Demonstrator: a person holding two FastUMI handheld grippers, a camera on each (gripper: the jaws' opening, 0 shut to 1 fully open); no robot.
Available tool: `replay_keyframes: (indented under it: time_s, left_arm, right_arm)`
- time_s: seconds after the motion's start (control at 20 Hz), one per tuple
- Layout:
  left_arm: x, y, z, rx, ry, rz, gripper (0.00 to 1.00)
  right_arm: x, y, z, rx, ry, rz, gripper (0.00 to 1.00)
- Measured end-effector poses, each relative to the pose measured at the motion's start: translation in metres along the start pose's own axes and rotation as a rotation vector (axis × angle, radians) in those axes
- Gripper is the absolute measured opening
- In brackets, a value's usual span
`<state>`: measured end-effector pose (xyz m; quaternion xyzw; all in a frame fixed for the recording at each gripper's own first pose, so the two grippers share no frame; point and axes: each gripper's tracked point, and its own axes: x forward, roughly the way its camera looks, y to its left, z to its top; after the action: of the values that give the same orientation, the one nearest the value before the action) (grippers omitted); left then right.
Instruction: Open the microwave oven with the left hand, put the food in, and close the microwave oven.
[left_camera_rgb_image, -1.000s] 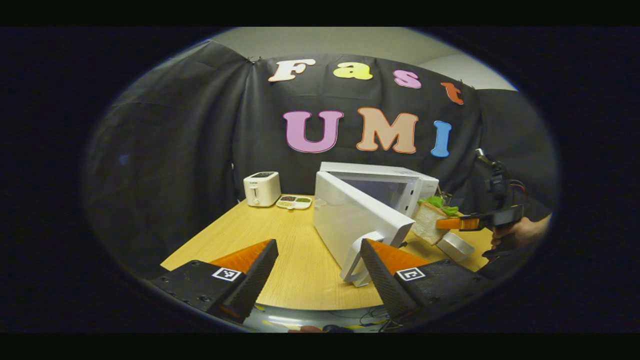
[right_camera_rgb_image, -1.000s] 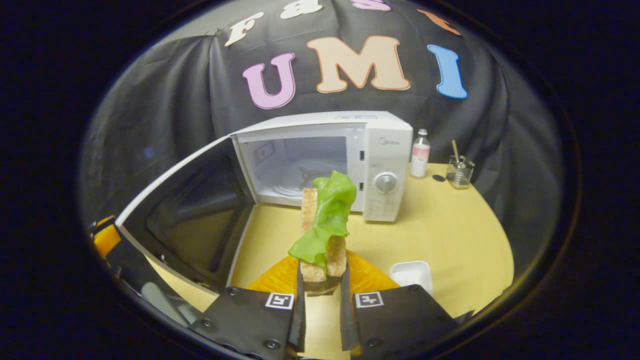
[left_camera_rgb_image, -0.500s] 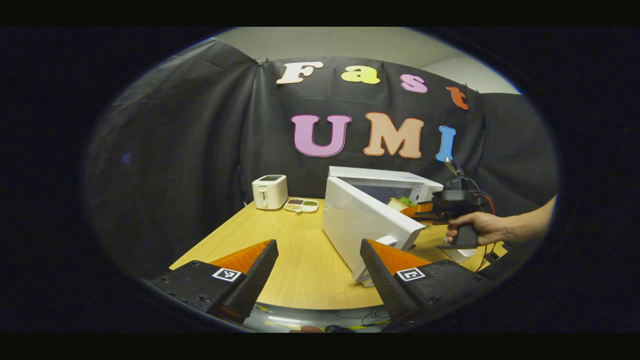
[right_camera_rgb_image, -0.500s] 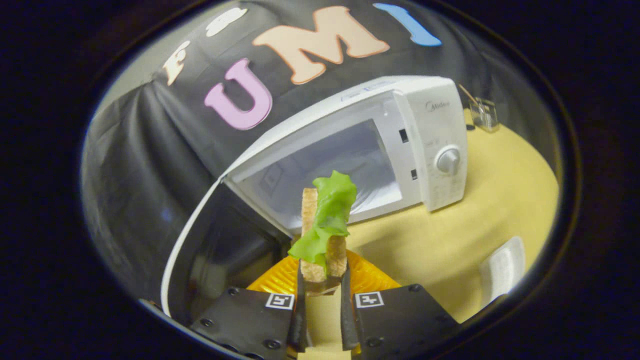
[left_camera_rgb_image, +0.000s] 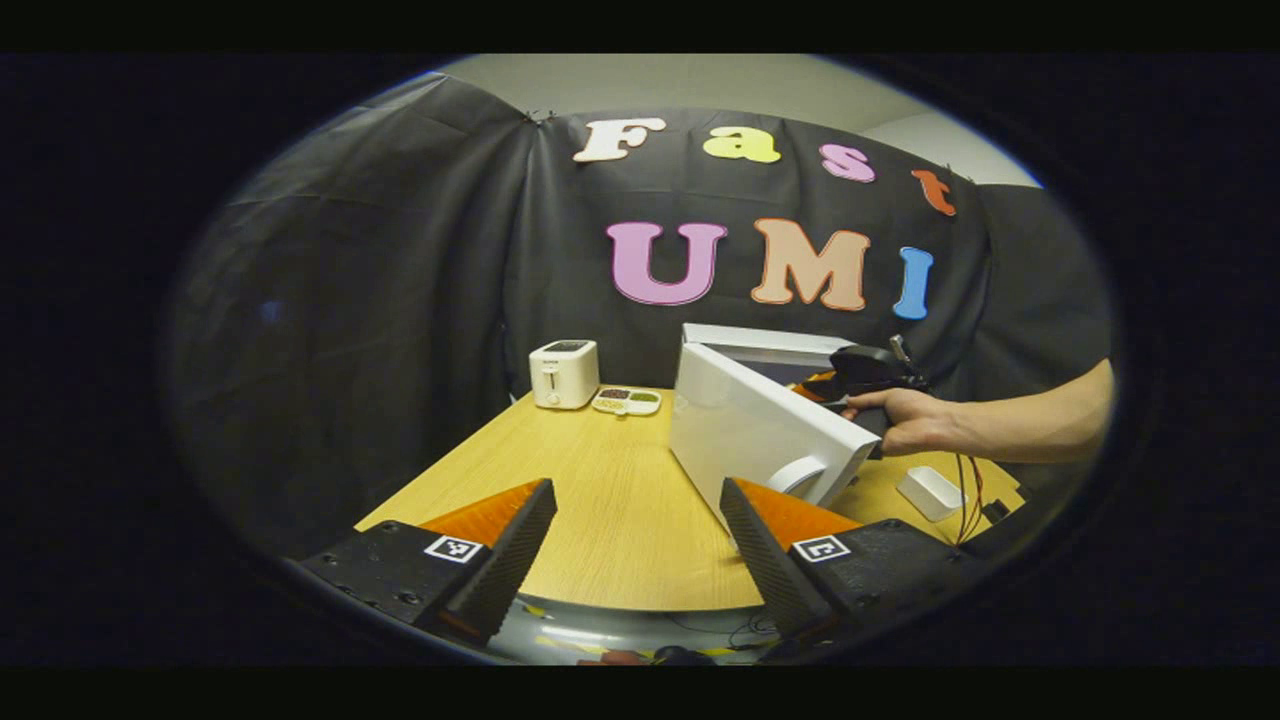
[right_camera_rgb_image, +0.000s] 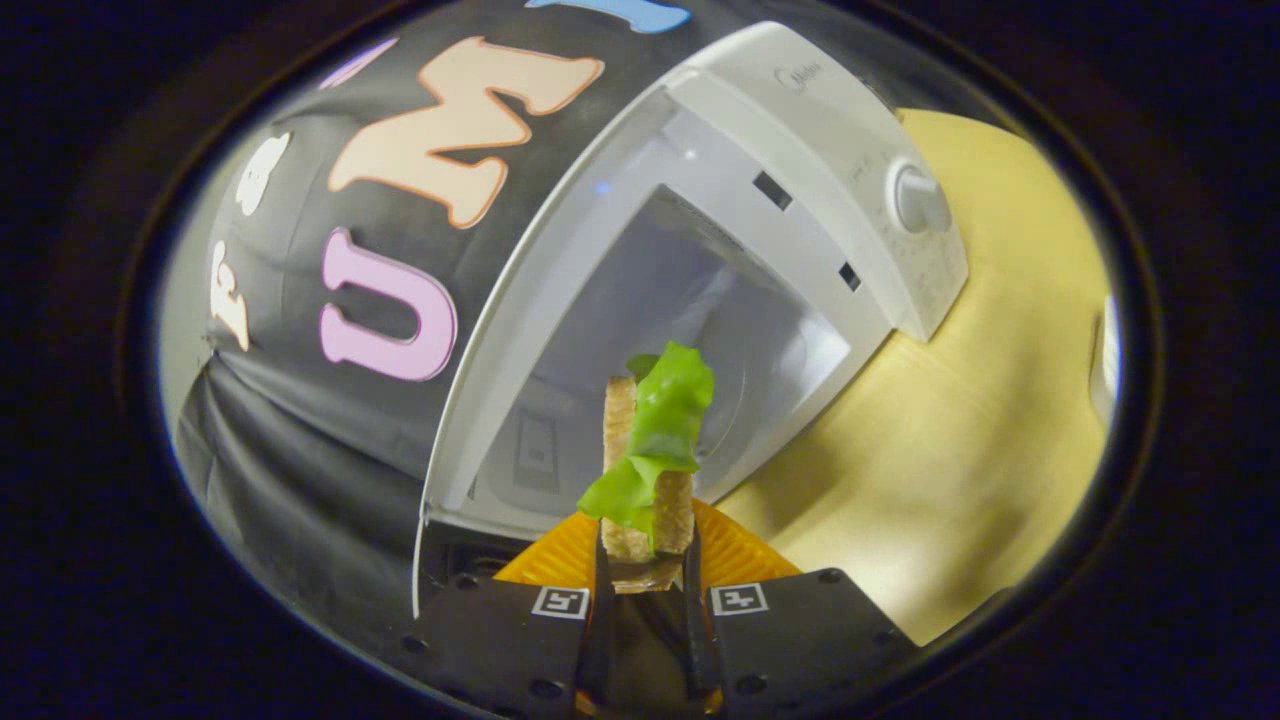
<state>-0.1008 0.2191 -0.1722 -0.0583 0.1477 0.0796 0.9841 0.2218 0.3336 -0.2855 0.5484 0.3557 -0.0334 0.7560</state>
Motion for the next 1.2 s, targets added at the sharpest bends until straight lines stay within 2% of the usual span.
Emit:
replay_keyframes:
  time_s: [0.15, 0.3, 0.55, 0.8, 0.85, 0.9, 1.0, 1.05, 1.2]
  left_arm:
    - [0.001, 0.007, 0.0, 0.01, 0.0, 0.013, 0.95]
    - [0.002, 0.015, -0.002, -0.004, 0.003, 0.03, 0.95]
    - [0.001, 0.024, -0.013, -0.041, 0.032, 0.055, 0.97]
    - [0.004, 0.034, -0.012, -0.015, 0.049, 0.085, 0.95]
    - [0.004, 0.035, -0.011, -0.005, 0.05, 0.088, 0.95]
    - [0.004, 0.035, -0.012, 0.003, 0.051, 0.088, 0.95]
    - [0.005, 0.033, -0.013, 0.003, 0.057, 0.082, 0.95]
    - [0.007, 0.032, -0.014, -0.004, 0.063, 0.083, 0.95]
    - [0.01, 0.03, -0.012, -0.01, 0.058, 0.076, 0.97]
  right_arm:
    - [0.023, 0.002, 0.005, 0.12, -0.044, -0.018, 0.3]
    - [0.041, 0.0, 0.002, 0.213, -0.041, -0.056, 0.3]
    - [0.06, 0.003, 0.013, 0.269, -0.116, -0.055, 0.3]
    - [0.078, 0.003, 0.019, 0.351, -0.165, -0.052, 0.29]
    - [0.081, 0.002, 0.02, 0.355, -0.17, -0.054, 0.22]
    - [0.082, 0.001, 0.021, 0.354, -0.177, -0.057, 0.29]
    - [0.083, -0.001, 0.023, 0.352, -0.19, -0.071, 0.32]
    - [0.082, -0.008, 0.02, 0.351, -0.178, -0.107, 0.39]
    - [0.08, -0.014, 0.014, 0.358, -0.147, -0.155, 0.73]
